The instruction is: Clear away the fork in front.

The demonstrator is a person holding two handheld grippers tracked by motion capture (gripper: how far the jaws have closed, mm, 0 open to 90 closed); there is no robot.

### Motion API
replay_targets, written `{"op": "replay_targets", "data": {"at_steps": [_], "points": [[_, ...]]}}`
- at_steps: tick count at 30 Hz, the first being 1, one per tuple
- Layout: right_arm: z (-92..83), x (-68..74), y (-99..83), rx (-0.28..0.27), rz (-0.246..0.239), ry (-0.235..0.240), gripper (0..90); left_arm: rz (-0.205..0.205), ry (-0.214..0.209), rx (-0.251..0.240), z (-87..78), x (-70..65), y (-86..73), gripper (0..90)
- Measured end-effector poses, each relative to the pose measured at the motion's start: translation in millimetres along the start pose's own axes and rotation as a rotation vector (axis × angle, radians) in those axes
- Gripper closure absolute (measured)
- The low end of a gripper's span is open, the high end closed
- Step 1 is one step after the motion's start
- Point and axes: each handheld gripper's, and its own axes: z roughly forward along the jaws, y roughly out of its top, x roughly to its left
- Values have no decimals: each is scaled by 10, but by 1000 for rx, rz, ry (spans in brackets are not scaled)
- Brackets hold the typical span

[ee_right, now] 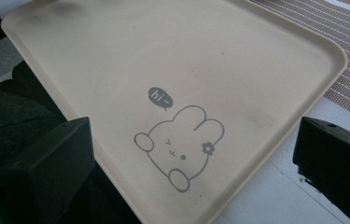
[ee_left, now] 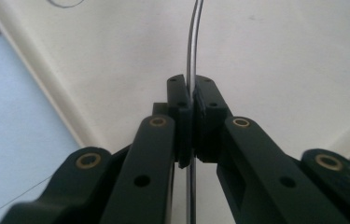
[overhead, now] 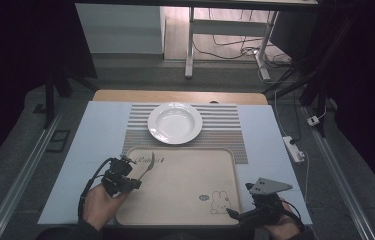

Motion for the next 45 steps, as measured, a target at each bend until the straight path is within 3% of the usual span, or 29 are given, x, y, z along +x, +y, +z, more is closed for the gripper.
{"op": "replay_targets", "data": {"at_steps": [8, 15, 18, 26, 32, 40, 45], "points": [[5, -2, -10, 8, -6, -7, 0, -30, 36, 29, 133, 60, 11, 863], [18, 0, -13, 17, -13, -4, 0, -18, 40, 68, 238, 86, 6, 851], [21, 4, -13, 20, -17, -2, 0, -22, 30, 63, 237, 111, 4, 823], [22, -2, -13, 20, -16, -2, 0, -2, 5, -18, 128, 174, 74, 768], [30, -4, -14, 23, -18, -3, 0, 1, -12, -63, 104, 251, 205, 871], [42, -10, -18, 30, -18, -5, 0, 57, -10, -59, 254, 243, 399, 894], [44, -17, -18, 32, -15, -2, 0, 103, -47, -57, 321, 163, 438, 893]]}}
